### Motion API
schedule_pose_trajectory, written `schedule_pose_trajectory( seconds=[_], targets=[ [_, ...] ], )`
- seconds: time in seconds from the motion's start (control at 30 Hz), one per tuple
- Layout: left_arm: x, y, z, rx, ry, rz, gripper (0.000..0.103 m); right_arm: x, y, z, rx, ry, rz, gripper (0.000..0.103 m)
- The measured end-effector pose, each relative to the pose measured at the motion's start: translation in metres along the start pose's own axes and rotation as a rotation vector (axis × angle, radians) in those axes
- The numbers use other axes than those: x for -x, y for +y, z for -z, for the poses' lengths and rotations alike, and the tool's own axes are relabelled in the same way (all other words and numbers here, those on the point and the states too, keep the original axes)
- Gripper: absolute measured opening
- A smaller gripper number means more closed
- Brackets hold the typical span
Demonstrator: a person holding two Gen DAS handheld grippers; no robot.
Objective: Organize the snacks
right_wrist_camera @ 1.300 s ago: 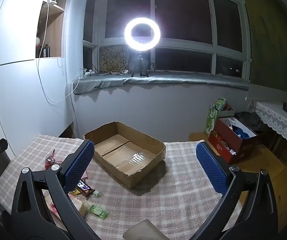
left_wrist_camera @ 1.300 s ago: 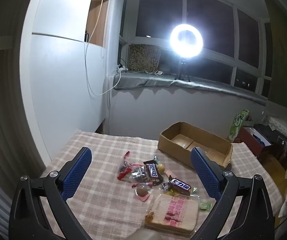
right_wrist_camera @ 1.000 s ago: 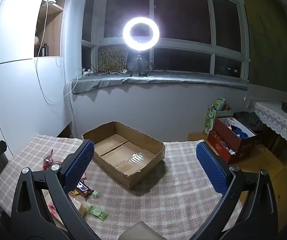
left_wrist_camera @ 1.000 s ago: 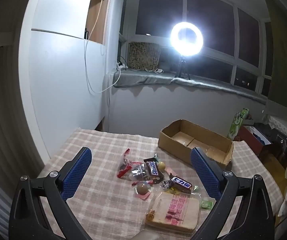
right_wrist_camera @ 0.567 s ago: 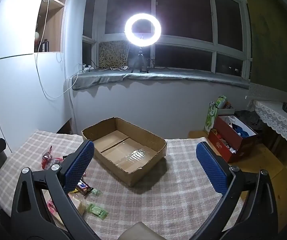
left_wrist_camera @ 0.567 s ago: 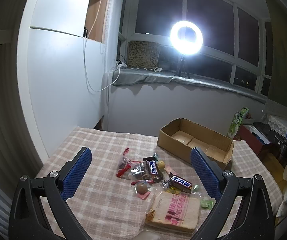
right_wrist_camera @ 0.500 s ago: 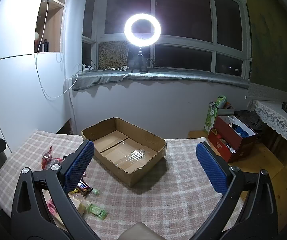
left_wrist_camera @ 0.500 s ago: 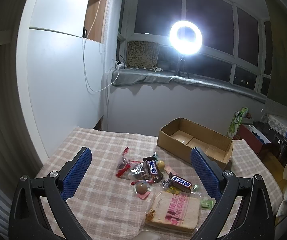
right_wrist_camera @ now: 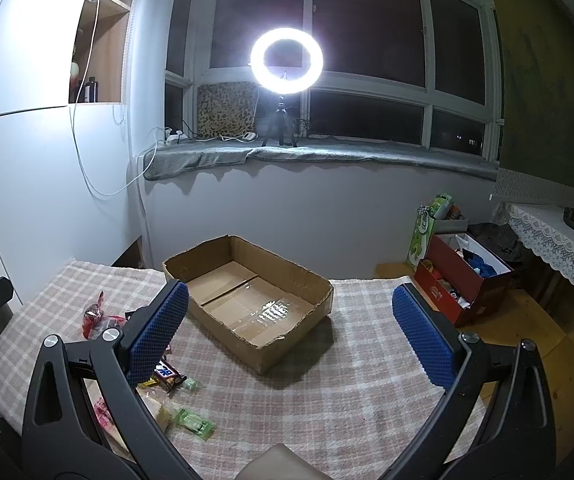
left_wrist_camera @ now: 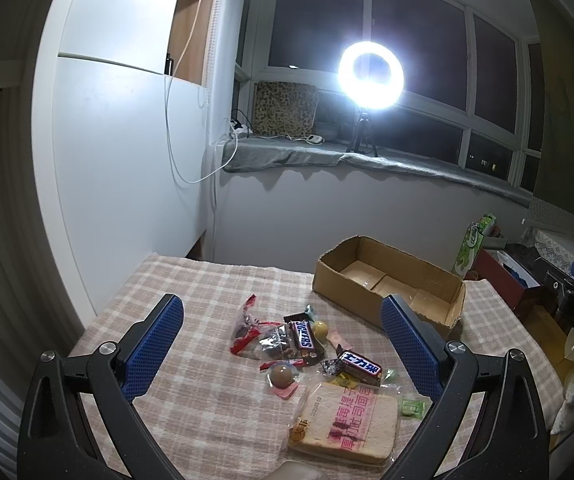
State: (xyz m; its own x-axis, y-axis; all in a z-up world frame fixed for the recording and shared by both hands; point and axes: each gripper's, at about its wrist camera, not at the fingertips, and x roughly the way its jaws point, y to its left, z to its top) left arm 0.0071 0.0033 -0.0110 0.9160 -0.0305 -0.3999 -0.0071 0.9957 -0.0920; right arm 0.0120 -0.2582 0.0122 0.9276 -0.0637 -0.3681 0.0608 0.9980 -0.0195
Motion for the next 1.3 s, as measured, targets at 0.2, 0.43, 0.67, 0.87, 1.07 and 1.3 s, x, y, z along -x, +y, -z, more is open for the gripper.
schedule_pose_trajectory(
  seconds=[0.2,0.43,0.67,0.87,1.07,1.3],
  targets=[
    [-0.002,-0.002,0.002,0.0,0.005,0.002,0.099,0.0,0.003,0.001,0.004,0.005,0.0,0.103],
    [-0.003,0.0,0.003,0.003,0.008,0.004,0.099,-0.003,0.003,0.003,0.003,0.015,0.003,0.103],
    [-0.003,-0.001,0.004,0.002,0.01,0.006,0.099,-0.006,0.003,0.004,0.002,0.02,0.002,0.103],
    [-0.005,0.0,0.005,0.005,0.02,0.009,0.099,-0.007,0.003,0.006,0.005,0.025,0.004,0.103],
    [-0.007,0.001,0.005,0.004,0.024,0.012,0.099,-0.01,0.005,0.01,0.008,0.036,0.007,0.103],
    [-0.007,0.001,0.005,0.004,0.024,0.013,0.099,-0.011,0.006,0.01,0.01,0.036,0.009,0.103]
  ],
)
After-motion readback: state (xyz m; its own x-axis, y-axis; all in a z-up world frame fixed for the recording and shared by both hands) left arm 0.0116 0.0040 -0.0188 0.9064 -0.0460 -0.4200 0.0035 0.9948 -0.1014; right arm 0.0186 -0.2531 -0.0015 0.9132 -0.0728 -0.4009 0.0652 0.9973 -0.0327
